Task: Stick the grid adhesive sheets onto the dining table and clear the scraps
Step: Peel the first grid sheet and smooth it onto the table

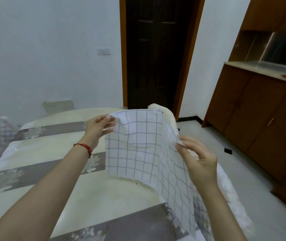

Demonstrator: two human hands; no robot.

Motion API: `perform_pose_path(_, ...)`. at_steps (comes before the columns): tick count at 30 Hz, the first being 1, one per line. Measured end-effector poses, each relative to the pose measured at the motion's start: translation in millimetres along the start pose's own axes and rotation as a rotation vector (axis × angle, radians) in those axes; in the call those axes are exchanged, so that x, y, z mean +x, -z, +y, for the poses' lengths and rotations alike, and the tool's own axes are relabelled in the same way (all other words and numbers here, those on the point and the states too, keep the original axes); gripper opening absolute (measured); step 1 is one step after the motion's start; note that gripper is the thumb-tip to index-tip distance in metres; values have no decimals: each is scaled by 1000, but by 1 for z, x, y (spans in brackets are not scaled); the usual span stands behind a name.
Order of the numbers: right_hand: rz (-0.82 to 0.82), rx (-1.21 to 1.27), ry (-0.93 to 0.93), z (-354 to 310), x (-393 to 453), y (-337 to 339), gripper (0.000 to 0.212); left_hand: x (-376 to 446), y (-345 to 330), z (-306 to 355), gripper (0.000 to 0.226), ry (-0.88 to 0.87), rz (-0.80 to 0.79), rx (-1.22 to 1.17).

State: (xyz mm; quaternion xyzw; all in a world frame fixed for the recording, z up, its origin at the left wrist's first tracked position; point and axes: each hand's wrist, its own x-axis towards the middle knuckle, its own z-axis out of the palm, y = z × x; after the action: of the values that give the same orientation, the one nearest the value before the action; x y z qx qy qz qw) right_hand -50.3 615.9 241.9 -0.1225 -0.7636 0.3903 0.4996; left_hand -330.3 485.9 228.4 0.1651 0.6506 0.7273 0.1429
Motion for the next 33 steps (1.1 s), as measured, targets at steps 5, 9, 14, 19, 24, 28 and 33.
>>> perform_pose_path(5, -187, -3, 227, 3, -21, -40, 13, 5, 33, -20, 17, 80, 49, -29)
perform_pose_path(9, -358, 41, 201, 16, -66, -85, 8, 0, 66, -54, 16, 193, 87, -98)
perform_pose_path(14, -615, -20, 133, 35, -132, -136, 11, -10, 105, -94, 10, 361, 196, -179)
perform_pose_path(19, -868, -96, -95, 55, -184, -168, 24, -37, 143, -136, 57, 434, 205, -33)
perform_pose_path(24, -1118, -127, -194, 68, -205, -191, 32, -74, 147, -182, 50, 669, 177, 251)
perform_pose_path(28, -899, -80, -378, 95, -195, -182, 33, -108, 131, -216, 49, 632, 127, 464)
perform_pose_path(33, -763, -579, -392, 164, -171, -155, 44, -142, 99, -243, 54, 141, -43, 1070)
